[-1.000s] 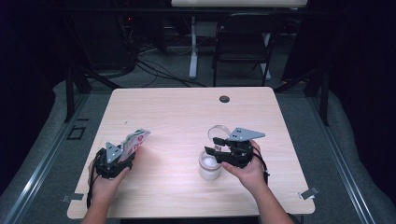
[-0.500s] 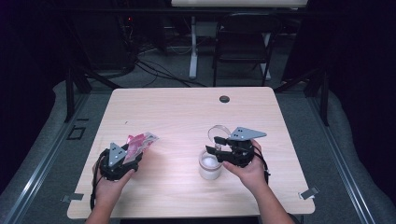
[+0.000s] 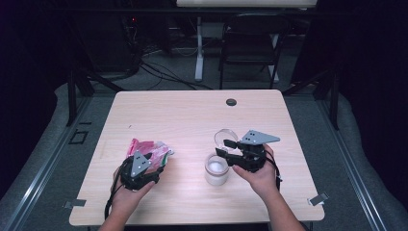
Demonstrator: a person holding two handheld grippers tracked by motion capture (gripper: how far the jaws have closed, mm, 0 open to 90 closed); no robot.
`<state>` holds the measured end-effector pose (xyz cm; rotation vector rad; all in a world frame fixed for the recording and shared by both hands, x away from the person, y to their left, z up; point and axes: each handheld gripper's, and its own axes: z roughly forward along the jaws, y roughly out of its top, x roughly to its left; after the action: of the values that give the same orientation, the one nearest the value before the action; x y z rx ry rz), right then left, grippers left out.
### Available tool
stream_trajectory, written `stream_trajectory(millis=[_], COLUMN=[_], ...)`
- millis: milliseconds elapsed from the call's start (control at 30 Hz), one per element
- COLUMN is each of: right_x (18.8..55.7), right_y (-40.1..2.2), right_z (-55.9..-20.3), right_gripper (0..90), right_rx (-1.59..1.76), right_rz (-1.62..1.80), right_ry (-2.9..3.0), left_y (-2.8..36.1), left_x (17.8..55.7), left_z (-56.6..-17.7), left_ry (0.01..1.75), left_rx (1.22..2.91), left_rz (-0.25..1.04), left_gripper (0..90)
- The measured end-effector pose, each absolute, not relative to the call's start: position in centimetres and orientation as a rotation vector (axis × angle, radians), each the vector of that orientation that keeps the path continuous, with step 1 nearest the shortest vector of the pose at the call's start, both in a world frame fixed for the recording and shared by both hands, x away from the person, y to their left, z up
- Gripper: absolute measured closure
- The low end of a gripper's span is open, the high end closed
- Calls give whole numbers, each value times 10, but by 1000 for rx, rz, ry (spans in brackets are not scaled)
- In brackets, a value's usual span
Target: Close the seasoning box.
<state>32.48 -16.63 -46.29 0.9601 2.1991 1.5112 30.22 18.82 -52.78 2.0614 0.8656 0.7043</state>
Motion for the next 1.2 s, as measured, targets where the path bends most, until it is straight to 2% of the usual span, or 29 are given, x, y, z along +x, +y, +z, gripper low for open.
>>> stream_trajectory(millis=[233, 733, 1100, 1200], right_x=[324, 321, 323, 325], right_y=[-167, -178, -198, -204], right_z=[-462, -450, -444, -444], right_gripper=[545, 654, 785, 847], right_rx=[956, 959, 1016, 1047], right_rz=[1508, 1517, 1529, 1521], right_ry=[2206, 2194, 2132, 2110], left_y=[185, 170, 150, 143], left_x=[302, 302, 302, 303], left_z=[-529, -517, -505, -506], left_ry=[858, 811, 779, 765], left_rx=[2064, 2083, 2045, 2075], left_rz=[676, 645, 583, 587], left_gripper=[386, 427, 463, 483])
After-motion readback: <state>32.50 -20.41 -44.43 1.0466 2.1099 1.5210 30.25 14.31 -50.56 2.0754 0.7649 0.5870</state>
